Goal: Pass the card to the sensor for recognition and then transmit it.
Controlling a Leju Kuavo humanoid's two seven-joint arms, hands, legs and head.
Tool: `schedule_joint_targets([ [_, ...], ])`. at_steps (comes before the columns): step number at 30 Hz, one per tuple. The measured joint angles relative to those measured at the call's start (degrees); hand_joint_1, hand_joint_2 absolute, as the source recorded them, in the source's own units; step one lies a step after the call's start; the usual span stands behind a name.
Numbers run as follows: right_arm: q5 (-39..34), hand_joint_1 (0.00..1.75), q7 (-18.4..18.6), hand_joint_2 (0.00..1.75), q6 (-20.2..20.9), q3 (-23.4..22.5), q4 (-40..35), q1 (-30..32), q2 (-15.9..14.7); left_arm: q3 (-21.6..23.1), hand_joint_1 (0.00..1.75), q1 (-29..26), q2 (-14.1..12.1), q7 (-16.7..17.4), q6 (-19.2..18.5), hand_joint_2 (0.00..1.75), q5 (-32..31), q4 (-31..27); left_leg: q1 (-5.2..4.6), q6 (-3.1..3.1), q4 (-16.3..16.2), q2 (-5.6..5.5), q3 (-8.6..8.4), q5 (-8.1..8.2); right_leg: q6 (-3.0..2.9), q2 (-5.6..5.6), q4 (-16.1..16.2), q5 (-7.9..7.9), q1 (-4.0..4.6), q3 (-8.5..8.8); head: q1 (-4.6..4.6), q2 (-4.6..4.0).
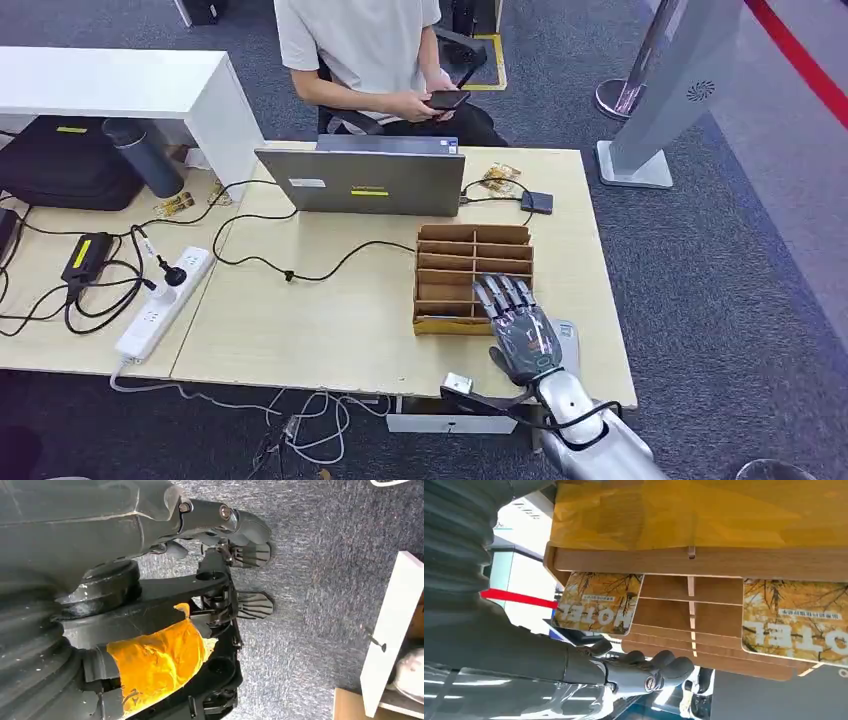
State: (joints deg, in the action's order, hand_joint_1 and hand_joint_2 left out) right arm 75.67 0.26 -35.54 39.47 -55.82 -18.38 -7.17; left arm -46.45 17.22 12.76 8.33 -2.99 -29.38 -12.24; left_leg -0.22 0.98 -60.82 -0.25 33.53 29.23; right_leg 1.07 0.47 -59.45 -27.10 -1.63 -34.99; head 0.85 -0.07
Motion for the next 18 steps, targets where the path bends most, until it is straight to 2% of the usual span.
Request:
schedule_joint_targets([
  [8,1.2,0.00,0.2,1.75,-0.3,-2.6,-0.6,0.2,0.0,0.2,0.00,0.0,-0.2,0.3,0.0,1.75,0.1,0.0,0.00,0.00,0.0,0.00,0.00,0.00,0.00,0.00,0.0,0.00,-0.01,0.00,0.00,0.00],
  [18,3.0,0.00,0.8,1.75,-2.4,-6.6,-6.1,1.3,0.0,0.6,0.00,0.0,-0.2,0.3,0.0,1.75,0.2,0.0,-0.01,0.00,0.0,0.00,0.00,0.00,0.00,0.00,0.0,0.00,0.00,0.00,0.00,0.00],
])
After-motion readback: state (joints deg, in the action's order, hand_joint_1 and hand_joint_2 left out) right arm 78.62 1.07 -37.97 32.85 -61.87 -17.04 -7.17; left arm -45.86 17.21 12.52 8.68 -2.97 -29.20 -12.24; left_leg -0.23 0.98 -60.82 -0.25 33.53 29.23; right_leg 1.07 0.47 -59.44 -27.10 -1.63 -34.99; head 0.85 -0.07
